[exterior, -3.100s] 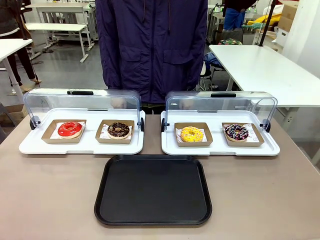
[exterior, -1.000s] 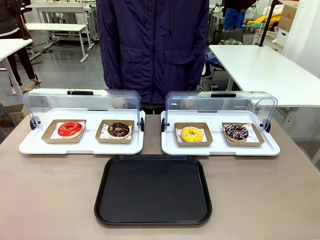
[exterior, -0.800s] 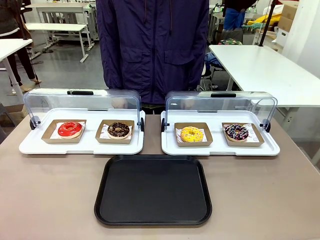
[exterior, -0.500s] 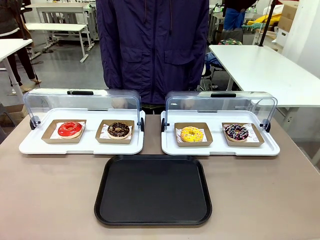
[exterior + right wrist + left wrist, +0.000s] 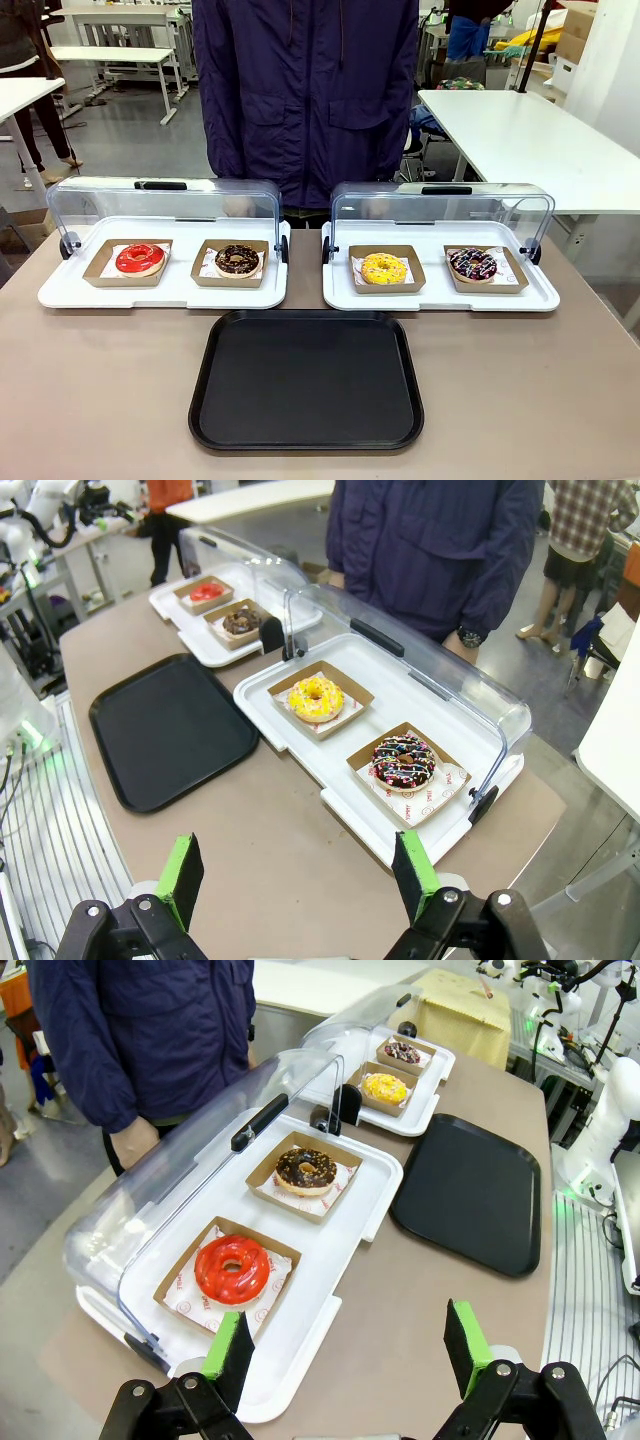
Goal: Move the third donut from the left to the tray.
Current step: Pick up the Paper togo box containing the Donut indicated by the person and place it on the Handle tray.
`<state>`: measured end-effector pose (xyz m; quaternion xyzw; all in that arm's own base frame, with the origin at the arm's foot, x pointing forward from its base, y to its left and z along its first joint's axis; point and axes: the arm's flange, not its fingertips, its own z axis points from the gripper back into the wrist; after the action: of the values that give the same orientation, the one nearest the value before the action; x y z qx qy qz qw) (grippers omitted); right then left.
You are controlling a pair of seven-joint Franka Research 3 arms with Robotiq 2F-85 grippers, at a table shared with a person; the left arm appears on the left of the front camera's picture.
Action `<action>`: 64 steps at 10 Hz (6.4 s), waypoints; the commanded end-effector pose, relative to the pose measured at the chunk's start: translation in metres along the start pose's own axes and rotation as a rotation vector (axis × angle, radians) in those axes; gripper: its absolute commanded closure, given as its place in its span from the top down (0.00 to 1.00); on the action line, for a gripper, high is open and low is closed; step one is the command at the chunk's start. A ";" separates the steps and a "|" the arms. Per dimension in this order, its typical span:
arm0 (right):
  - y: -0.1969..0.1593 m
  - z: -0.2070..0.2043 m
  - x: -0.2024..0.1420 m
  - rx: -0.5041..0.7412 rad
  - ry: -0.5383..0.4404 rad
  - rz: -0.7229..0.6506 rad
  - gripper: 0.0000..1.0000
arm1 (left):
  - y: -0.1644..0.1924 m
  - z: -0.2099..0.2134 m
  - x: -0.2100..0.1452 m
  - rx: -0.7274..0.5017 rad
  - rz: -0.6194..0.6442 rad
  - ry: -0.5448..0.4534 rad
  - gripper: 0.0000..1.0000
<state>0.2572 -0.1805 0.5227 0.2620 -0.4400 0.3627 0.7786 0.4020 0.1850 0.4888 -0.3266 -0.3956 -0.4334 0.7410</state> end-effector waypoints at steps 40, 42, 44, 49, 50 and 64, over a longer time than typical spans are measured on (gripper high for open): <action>-0.001 -0.001 0.003 -0.002 -0.023 0.023 1.00 | -0.001 0.001 0.001 -0.007 -0.008 0.000 1.00; -0.001 -0.001 0.003 -0.002 -0.023 0.023 1.00 | -0.001 0.001 0.001 -0.007 -0.008 0.000 1.00; -0.001 -0.001 0.003 -0.002 -0.023 0.023 1.00 | -0.001 0.001 0.001 -0.007 -0.008 0.000 1.00; -0.001 -0.001 0.003 -0.002 -0.023 0.023 1.00 | -0.001 0.001 0.001 -0.007 -0.008 0.000 1.00; -0.001 -0.001 0.003 -0.002 -0.023 0.023 1.00 | -0.001 0.001 0.001 -0.007 -0.008 0.000 1.00; -0.100 -0.064 0.163 0.193 0.345 0.263 1.00 | -0.001 0.001 0.001 -0.007 -0.008 0.000 1.00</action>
<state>0.4247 -0.1426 0.6257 0.2227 -0.3088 0.5207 0.7641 0.4024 0.1850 0.4885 -0.3269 -0.3950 -0.4335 0.7411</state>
